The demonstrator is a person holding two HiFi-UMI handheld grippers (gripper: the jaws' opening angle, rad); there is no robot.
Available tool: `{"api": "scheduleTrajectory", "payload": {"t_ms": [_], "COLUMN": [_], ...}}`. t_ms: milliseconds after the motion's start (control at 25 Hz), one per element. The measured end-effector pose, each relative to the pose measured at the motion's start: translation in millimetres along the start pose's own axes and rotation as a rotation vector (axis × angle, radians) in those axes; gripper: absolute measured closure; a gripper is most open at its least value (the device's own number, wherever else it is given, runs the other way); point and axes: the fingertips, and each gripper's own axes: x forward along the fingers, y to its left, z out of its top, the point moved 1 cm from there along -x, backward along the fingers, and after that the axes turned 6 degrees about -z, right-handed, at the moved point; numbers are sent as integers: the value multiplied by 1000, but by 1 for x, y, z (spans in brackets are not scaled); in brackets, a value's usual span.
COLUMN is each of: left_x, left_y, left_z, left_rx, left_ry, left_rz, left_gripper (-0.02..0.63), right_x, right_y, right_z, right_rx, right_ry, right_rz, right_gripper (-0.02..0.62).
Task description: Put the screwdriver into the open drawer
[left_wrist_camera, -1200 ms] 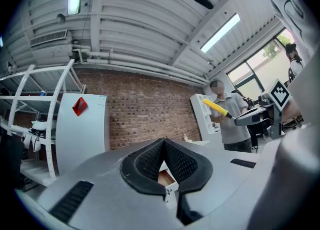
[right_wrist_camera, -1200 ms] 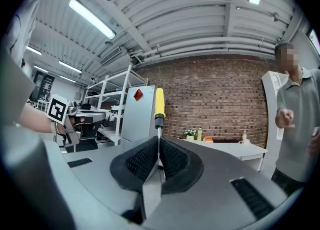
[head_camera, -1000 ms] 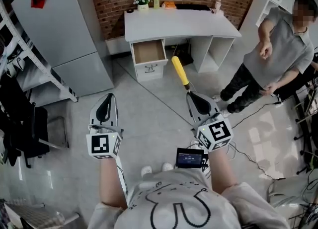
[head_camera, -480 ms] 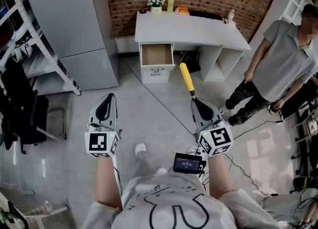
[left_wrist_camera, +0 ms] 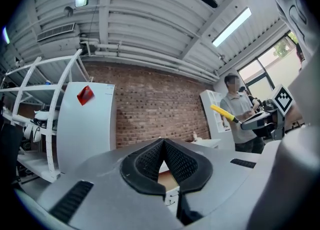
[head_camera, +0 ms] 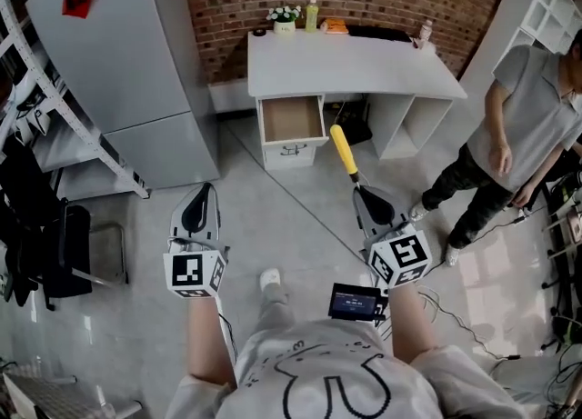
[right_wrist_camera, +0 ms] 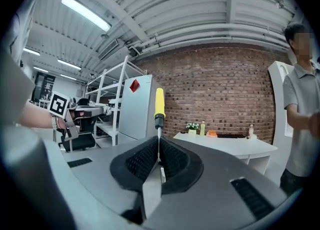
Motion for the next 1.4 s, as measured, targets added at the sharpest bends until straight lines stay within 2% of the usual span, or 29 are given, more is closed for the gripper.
{"api": "scheduleTrajectory", "payload": {"t_ms": [440,680,1040,1400], "left_x": [123,162,203,259], "left_y": [122,179,203,232], "left_z": [-25,-50,-87,-114], "left_rx": [2,-27,-67,-68], "left_ry": [-3,17,64,107], "left_rz": [-49,-55,-59,2], "left_gripper": [595,595,595,595], "right_x": [167,232,288,369], "right_y": [-6,-6,-21,-51], "right_z": [9,6,-18,-39], "right_rx": [22,29,38,52], "right_ry": [21,54,129,150], "right_rz": [-31,-57,-41,26], "right_gripper": [571,571,571,571]}}
